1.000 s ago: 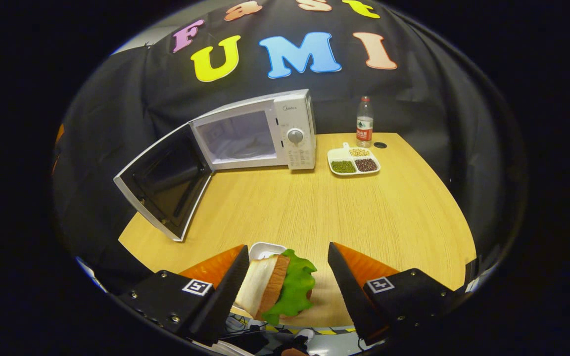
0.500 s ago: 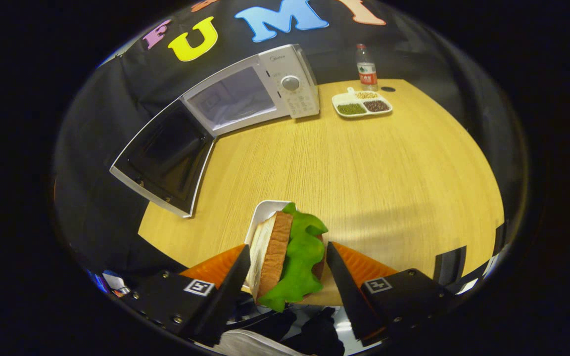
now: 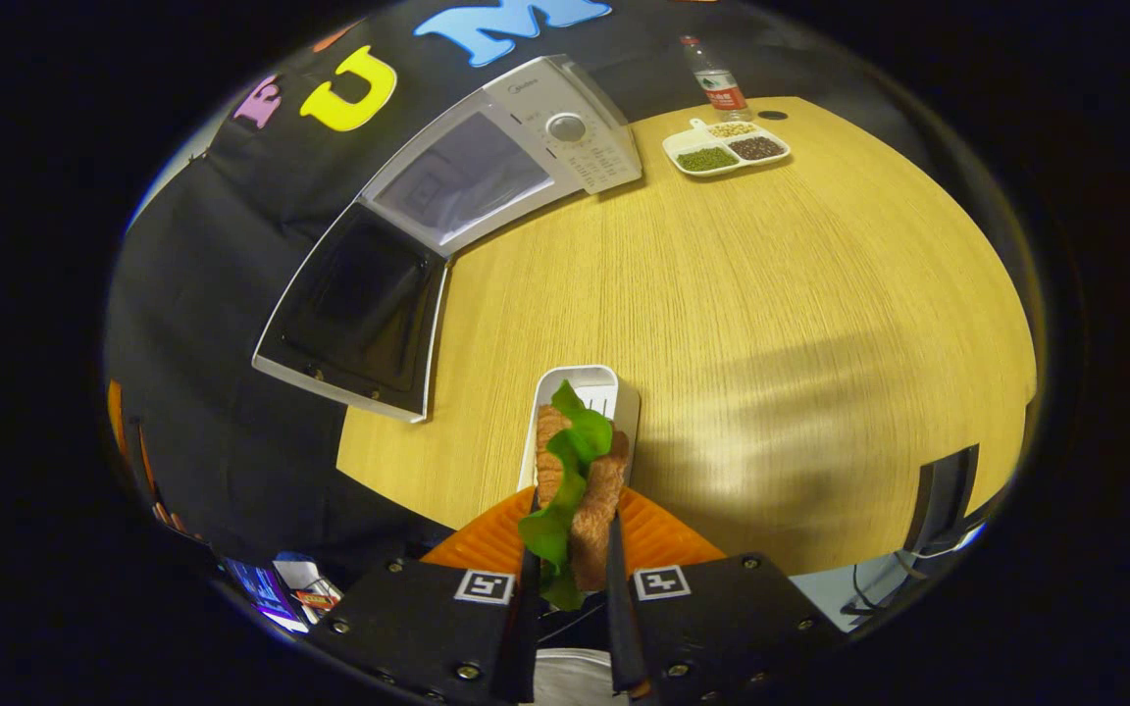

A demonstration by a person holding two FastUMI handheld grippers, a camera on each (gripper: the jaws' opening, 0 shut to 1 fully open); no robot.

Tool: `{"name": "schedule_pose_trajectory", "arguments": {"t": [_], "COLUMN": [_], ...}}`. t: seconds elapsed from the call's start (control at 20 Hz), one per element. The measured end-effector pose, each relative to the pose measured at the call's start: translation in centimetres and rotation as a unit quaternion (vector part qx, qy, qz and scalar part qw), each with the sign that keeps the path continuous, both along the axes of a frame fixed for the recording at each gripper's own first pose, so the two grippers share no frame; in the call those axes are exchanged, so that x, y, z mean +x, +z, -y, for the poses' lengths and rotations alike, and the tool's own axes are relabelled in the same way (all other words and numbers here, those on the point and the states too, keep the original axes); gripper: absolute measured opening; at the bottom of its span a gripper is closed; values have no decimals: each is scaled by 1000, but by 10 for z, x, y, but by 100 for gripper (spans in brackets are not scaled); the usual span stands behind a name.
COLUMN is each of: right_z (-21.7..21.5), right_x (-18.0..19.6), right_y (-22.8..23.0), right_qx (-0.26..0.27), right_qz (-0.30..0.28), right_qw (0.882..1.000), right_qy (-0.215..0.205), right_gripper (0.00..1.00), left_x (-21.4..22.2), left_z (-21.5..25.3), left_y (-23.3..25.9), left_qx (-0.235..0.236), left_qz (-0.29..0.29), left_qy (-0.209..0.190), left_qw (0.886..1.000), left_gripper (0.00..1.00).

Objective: Open the microwave oven with the left hand, put the food in, and close the microwave oven.

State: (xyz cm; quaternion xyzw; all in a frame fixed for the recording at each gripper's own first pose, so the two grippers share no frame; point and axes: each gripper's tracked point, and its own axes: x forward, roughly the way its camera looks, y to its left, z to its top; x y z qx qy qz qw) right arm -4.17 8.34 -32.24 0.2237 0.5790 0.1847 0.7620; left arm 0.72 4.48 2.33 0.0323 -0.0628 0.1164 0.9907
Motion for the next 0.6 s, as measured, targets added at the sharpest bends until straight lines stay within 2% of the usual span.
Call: {"name": "schedule_pose_trajectory", "arguments": {"t": [0.3, 0.6], "right_z": [6, -11], "right_x": [4, 39], "right_y": [19, 53], "right_qx": [-15, -8], "right_qz": [25, 67], "right_qw": [1000, 997], "right_qy": [10, -24], "right_gripper": [30, 30], "left_x": [7, 42], "left_z": [-9, -24], "left_y": [-9, -17], "left_qx": [-7, -24], "left_qz": [-4, -3], "left_qy": [7, -19], "left_qw": [1000, 1000], "left_gripper": [100, 98]}}
